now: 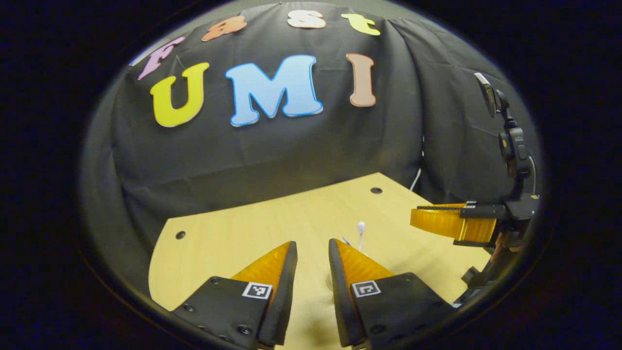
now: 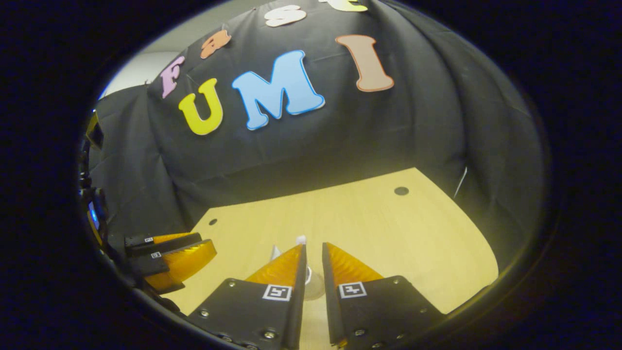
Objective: Put the toothbrush and toothpaste on the desktop into the cup, then pick up the cup and place it on the coaster on the desktop.
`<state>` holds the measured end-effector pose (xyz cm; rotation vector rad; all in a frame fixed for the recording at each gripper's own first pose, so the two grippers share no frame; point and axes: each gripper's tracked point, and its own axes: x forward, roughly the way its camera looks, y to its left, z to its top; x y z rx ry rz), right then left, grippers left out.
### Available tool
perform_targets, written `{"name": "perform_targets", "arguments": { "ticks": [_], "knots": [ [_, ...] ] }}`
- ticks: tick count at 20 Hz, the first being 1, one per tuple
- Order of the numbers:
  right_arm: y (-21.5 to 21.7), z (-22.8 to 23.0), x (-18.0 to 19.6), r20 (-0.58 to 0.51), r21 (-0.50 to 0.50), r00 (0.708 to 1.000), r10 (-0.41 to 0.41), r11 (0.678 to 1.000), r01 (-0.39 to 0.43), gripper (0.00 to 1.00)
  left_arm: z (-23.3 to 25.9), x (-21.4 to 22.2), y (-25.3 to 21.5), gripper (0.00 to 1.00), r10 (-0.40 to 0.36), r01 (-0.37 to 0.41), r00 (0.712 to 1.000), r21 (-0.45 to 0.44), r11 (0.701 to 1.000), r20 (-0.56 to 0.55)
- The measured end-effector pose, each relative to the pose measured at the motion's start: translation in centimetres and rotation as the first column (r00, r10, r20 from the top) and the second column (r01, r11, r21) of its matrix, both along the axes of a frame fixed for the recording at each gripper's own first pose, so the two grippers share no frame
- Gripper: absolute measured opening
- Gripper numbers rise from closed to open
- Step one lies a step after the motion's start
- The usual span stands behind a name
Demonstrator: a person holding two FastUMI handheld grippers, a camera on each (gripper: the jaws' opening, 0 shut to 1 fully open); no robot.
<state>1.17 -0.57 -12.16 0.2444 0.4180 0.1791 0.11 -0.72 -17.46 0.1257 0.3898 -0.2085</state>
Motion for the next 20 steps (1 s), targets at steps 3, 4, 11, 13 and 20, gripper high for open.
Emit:
{"name": "perform_targets", "arguments": {
  "ticks": [3, 4, 11, 13, 20],
  "knots": [
    [0.5, 4.7, 1.4, 0.104, -0.020, 0.994, 0.015, 1.000, -0.013, 0.21, 6.5, 0.3, 0.8, 0.46, 0.052, -0.049, 0.991, -0.029, 0.998, 0.121],
    [0.7, 5.9, 1.7, 0.132, -0.025, 0.991, 0.016, 1.000, -0.013, 0.21, 8.3, 0.3, 1.1, 0.45, 0.070, -0.065, 0.986, -0.038, 0.997, 0.152],
    [-0.1, 11.8, 2.9, 0.272, -0.067, 0.962, -0.020, 0.997, 0.039, 0.21, 17.5, -0.2, 2.8, 0.44, 0.154, -0.124, 0.915, -0.103, 0.987, 0.372],
    [-0.1, 12.8, 3.3, 0.299, -0.069, 0.954, -0.026, 0.996, 0.049, 0.21, 18.4, -0.4, 3.3, 0.43, 0.181, -0.144, 0.902, -0.122, 0.982, 0.392],
    [0.9, 14.9, 3.4, 0.367, -0.093, 0.930, -0.004, 0.995, 0.041, 0.21, 20.1, 0.0, 5.2, 0.43, 0.266, -0.217, 0.866, -0.161, 0.963, 0.423]
  ]
}}
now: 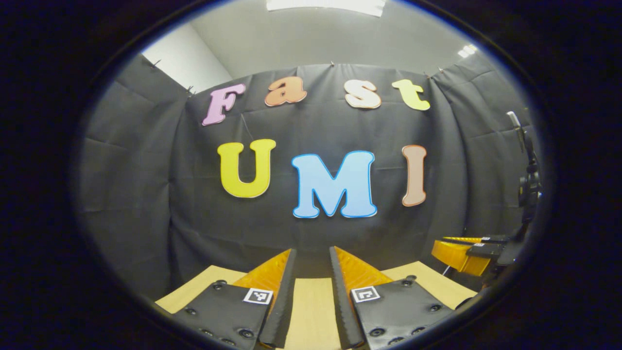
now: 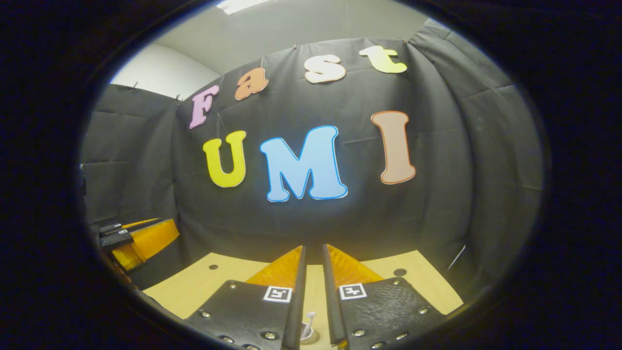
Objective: Put the toothbrush and toothpaste on the desktop into the cup, then pick up the cup and place it on the coaster on the desktop.
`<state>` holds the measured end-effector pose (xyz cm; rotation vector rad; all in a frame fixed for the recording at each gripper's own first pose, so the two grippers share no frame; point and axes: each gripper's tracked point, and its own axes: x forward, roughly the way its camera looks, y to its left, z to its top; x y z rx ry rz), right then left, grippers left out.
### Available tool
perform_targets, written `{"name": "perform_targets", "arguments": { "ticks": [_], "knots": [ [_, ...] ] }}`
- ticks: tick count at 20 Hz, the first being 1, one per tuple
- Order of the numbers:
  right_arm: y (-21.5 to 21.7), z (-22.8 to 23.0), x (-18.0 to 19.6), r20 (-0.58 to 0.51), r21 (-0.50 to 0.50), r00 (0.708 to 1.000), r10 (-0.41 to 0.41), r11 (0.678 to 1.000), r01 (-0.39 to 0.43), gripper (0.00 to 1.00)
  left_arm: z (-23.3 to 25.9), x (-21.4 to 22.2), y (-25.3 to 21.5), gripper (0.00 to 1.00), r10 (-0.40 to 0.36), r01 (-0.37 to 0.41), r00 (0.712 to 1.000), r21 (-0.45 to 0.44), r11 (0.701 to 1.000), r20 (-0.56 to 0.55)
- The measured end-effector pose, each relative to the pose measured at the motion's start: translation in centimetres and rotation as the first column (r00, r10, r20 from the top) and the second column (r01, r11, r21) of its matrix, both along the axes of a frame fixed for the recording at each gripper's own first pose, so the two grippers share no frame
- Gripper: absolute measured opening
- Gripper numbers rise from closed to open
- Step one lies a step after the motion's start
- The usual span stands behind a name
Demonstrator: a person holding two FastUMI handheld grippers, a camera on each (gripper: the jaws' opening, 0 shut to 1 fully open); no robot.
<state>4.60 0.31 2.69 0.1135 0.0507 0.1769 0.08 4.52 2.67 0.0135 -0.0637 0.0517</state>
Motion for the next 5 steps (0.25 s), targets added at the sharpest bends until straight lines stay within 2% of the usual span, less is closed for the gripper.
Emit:
{"name": "perform_targets", "arguments": {
  "ticks": [2, 5],
  "knots": [
    [0.48, -0.01, -0.02, 0.004, -0.010, 1.000, 0.010, 1.000, -0.010, 0.21, 0.14, -0.18, 0.40, 0.46, 0.014, -0.014, 1.000, 0.005, 1.000, 0.005],
    [0.90, 0.09, -0.24, 0.003, -0.016, 1.000, 0.021, 1.000, -0.021, 0.21, 0.37, -0.21, 0.65, 0.43, 0.023, -0.023, 1.000, 0.005, 1.000, 0.011]
  ]
}}
